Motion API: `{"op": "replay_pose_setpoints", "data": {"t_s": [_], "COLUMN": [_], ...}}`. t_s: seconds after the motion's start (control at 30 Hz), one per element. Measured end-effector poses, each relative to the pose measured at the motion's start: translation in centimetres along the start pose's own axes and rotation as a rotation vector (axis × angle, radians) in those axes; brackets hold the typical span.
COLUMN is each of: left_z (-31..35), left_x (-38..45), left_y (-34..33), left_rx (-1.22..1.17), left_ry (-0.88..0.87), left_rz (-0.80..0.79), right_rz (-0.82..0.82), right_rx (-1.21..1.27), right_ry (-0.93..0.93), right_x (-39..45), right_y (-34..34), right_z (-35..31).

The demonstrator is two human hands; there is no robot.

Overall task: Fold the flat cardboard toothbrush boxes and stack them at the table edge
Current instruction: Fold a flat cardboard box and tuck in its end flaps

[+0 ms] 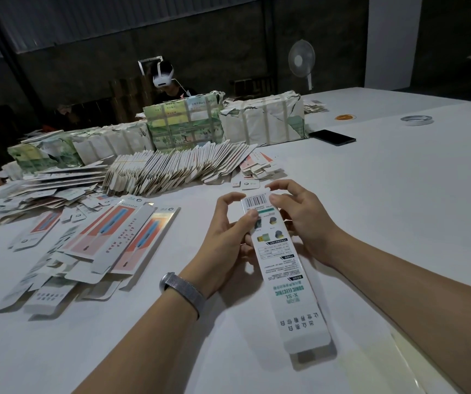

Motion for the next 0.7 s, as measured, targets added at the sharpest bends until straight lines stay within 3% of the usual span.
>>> {"op": "replay_pose_setpoints", "data": {"t_s": [0.7], "left_z": [0.19], "left_x": [-0.4], "left_y": [-0.13], "left_rx": [0.04], "left_ry": [-0.008], "left_rz": [-0.018], "right_rz": [0.013], "right_rx": [-0.024], "right_ry": [0.005], "right_x": [-0.03], "right_y": [0.02], "right_z": [-0.1]}}
Point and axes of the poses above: each hand's wrist, its own x-axis towards the middle knuckle, its own y-axis out of the back of the hand, z = x × y, the point moved 4 cm from there along x, towards the middle knuckle, and after that the axes turned 5 degrees about z, right-handed, at the moved point
